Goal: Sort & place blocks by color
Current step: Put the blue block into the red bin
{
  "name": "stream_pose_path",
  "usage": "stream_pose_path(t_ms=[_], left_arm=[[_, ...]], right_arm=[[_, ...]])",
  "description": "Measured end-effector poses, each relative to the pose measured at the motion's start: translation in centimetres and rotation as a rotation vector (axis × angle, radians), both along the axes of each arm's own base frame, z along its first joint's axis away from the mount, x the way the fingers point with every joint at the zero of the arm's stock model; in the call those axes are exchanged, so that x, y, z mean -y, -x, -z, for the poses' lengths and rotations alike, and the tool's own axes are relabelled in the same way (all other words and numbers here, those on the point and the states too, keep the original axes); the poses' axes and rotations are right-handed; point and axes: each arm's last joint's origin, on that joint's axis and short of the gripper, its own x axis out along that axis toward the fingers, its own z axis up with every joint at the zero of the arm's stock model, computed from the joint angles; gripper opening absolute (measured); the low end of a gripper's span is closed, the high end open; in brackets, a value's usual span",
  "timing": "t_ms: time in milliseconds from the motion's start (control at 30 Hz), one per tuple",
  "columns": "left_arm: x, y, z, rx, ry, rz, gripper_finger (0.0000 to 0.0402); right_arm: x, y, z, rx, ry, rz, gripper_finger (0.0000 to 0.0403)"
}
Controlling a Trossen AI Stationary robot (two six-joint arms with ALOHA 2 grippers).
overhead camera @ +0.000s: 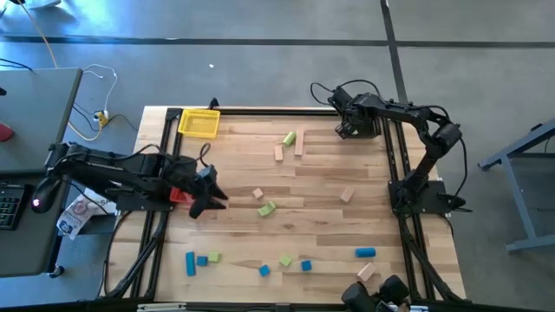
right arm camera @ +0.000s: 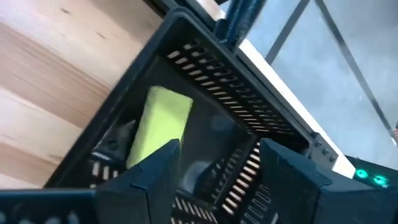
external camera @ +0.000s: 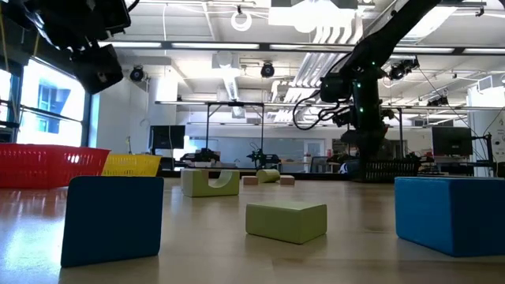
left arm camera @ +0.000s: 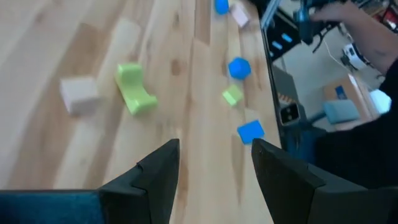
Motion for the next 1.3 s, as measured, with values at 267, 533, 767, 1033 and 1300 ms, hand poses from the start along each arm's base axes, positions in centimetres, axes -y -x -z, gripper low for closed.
stream_pose_path(t_ms=[267, 533, 767, 1033, 1300], left_arm=[[2.6, -0.3, 0.7, -0.092, 0.112, 0.047, 0.0188], [4.7, 0.0, 0.9, -0.161, 0.216, 0.071, 0.0188], [5.6, -0.2, -0.2, -0.119, 0.288, 0.084, 0.0188], [6.1, -0.8, -4.5, -0.031, 0.186, 0.119, 0.0188], [7.2, -1.6, -5.6, -0.201, -0.042, 0.112, 0.0188]], right_arm=[[0.4, -0.5, -1.5, 0.066, -0.008, 0.043, 0.0213], [0.7, -1.8, -4.4, 0.177, -0.029, 0.034, 0.0213], [0.1, -4.2, -7.4, 0.239, 0.031, -0.049, 0.0213], [-1.6, -6.5, -10.3, 0.288, 0.064, -0.140, 0.0213], [-4.6, -8.4, -10.5, 0.320, -0.006, -0.231, 0.0213]])
